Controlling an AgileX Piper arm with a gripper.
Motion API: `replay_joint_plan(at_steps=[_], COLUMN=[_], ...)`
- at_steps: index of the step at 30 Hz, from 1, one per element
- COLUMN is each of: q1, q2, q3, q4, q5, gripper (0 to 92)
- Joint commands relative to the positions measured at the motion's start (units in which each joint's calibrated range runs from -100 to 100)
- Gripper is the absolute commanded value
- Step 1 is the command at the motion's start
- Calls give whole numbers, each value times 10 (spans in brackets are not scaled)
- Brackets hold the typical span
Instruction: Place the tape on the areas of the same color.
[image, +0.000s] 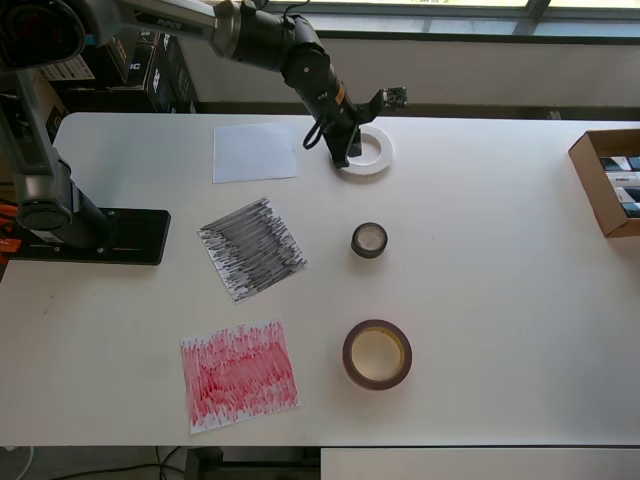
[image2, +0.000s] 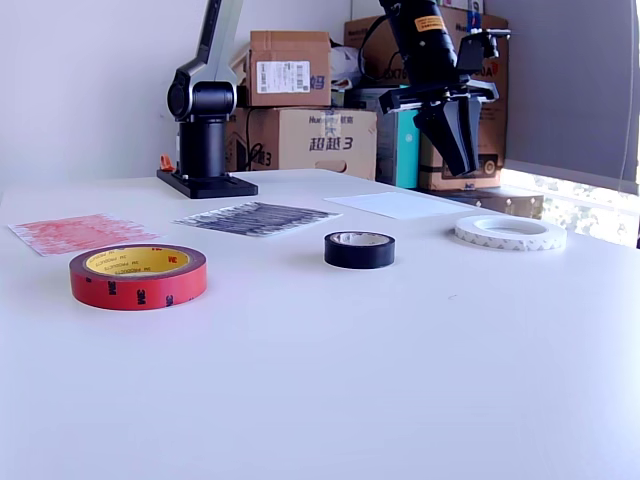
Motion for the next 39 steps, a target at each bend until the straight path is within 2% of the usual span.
replay_joint_plan(at_steps=[1,15,23,29,31,35,39], q1=[5,11,11,11,10,8,7], q2=[-2,70,83,86,87,94,101], q3=[2,-80,-101,-100,-97,-96,-96], q4=[23,103,118,119,119,119,119], q5=[53,111,155,160,160,156,152], gripper=[131,131,131,140,193,359,429])
